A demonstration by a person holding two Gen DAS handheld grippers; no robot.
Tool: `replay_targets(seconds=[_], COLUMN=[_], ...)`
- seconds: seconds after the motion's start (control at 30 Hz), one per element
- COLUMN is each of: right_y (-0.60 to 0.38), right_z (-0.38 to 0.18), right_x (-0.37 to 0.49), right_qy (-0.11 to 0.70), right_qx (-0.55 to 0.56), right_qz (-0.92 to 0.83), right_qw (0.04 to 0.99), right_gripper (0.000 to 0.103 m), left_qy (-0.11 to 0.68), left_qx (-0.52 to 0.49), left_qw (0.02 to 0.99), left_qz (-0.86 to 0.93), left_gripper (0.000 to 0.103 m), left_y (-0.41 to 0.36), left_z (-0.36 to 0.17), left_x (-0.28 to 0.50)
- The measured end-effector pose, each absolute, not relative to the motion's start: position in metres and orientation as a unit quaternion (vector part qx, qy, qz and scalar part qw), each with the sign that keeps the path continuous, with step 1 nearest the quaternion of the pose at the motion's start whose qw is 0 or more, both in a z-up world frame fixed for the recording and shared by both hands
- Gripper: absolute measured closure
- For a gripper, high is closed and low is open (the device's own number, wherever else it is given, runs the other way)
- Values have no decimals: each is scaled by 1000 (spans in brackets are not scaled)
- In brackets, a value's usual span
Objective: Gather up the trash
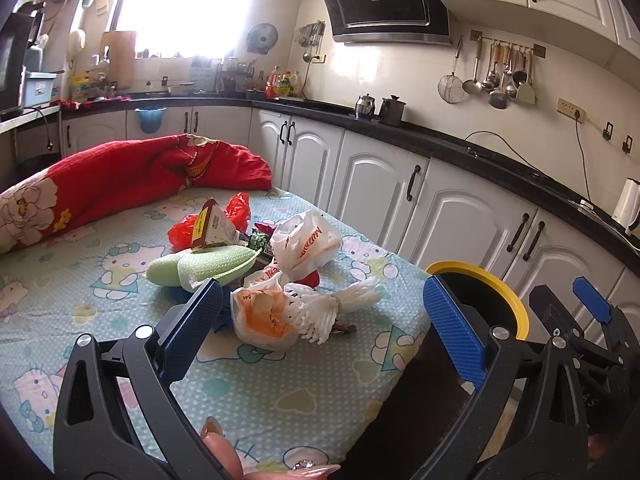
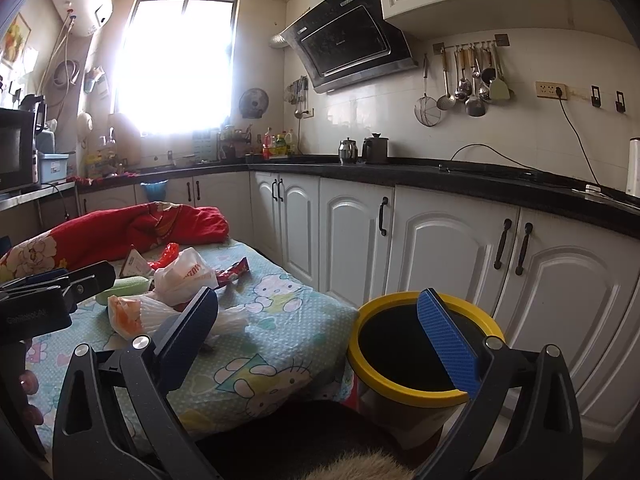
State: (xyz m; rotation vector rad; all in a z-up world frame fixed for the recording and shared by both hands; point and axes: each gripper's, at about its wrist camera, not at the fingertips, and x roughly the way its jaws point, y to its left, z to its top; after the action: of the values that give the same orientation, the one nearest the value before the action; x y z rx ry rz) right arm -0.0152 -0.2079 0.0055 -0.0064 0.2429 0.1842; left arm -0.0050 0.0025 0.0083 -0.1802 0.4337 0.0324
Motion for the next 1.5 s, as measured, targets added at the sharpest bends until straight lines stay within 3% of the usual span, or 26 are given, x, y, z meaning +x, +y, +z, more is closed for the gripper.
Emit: replay_targets(seconds=[0.93,1.5], right_y=[-203,-147], right_z=[5,-3], right_x=[-12,34], right_qy=[129,185], right_qx=[-12,-33], right_qz=[97,188], right_qw=[987,964], right_gripper=[6,6], left_qy=[218,218], left_qx=[-98,-142], left_qw=[971,962], left_qz=[21,78], left_gripper=[11,11], left_y=[7,66], left_z=[11,4], left_x=[-5,7])
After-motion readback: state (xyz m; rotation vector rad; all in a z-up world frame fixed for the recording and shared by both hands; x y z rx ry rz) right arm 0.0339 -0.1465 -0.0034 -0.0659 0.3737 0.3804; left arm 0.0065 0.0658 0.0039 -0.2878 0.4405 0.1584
